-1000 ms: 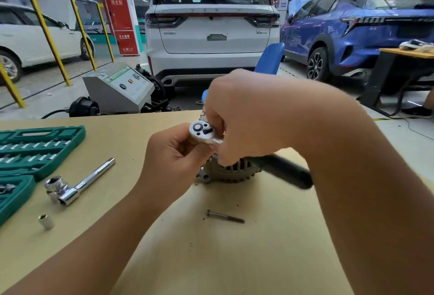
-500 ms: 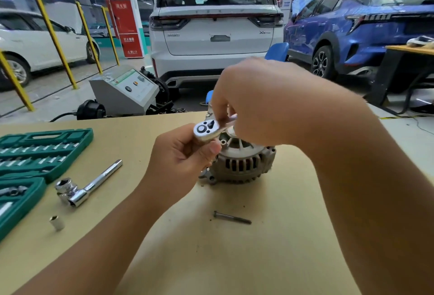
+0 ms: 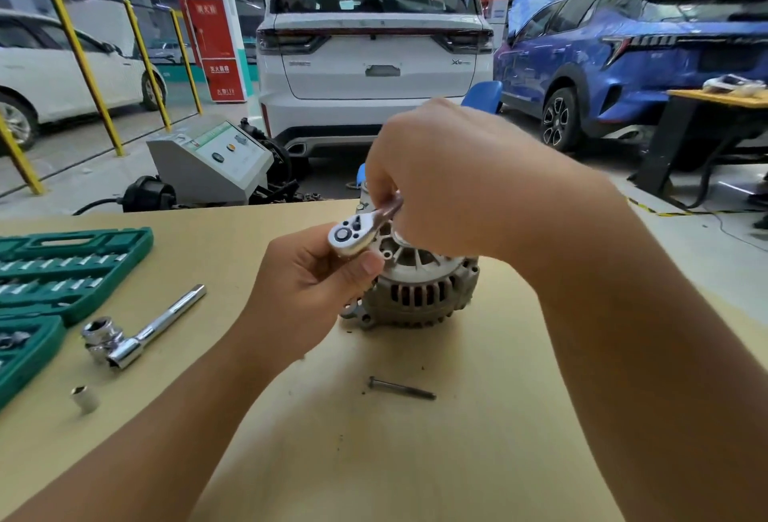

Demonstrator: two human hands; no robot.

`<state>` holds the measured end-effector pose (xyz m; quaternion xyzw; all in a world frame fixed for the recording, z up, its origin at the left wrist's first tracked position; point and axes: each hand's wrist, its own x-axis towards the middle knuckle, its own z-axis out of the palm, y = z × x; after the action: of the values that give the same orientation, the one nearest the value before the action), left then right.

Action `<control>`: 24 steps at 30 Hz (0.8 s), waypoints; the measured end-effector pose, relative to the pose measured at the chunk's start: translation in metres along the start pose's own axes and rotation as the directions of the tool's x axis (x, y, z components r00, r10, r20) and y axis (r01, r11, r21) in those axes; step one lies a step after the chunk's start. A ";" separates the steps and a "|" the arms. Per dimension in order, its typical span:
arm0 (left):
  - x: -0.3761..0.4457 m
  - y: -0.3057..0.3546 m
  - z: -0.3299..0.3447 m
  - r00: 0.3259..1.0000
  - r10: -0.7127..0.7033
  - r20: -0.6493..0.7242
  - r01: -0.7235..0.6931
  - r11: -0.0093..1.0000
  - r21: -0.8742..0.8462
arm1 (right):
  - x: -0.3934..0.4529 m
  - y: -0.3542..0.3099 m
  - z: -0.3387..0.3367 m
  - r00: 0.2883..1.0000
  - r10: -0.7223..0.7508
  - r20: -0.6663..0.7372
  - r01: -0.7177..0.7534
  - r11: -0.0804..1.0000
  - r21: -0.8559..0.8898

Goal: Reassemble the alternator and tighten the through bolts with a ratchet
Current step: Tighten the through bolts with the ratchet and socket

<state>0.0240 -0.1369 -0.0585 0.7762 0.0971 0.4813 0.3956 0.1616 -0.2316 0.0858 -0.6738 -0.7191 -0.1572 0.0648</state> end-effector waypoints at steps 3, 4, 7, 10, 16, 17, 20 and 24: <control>-0.001 0.000 0.004 0.995 0.011 -0.099 -0.007 0.999 0.035 | 0.003 -0.001 0.005 0.992 -0.048 0.120 0.052 0.998 -0.036; -0.001 0.000 0.006 0.992 0.017 -0.126 -0.010 0.998 0.060 | 0.005 -0.001 0.006 0.988 -0.061 0.139 0.065 0.998 -0.022; -0.001 0.000 0.004 0.994 0.017 -0.108 -0.007 0.996 0.094 | 0.001 -0.003 0.003 0.997 -0.026 0.067 0.027 1.000 -0.008; 0.001 0.002 -0.003 1.000 0.001 -0.016 0.000 0.996 0.089 | -0.002 -0.004 0.005 0.997 0.034 -0.068 -0.036 0.999 -0.041; -0.002 0.008 0.012 0.974 -0.141 -0.179 0.144 0.990 0.004 | 0.010 -0.008 0.012 0.994 -0.034 0.100 0.033 0.999 0.009; -0.003 0.008 0.014 0.969 -0.142 -0.202 0.144 0.990 -0.005 | 0.010 -0.010 0.012 0.995 -0.038 0.096 0.038 0.999 -0.004; -0.003 0.010 0.015 0.976 -0.129 -0.173 0.126 0.992 -0.030 | 0.005 -0.011 0.011 0.999 -0.031 -0.003 0.031 0.999 -0.019; -0.002 0.010 0.009 0.982 -0.133 -0.134 0.125 0.990 -0.066 | 0.004 -0.004 0.012 0.999 -0.043 -0.003 0.043 0.999 0.001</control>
<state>0.0284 -0.1495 -0.0542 0.7215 0.1604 0.5097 0.4404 0.1584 -0.2247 0.0754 -0.6580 -0.7333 -0.1591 0.0627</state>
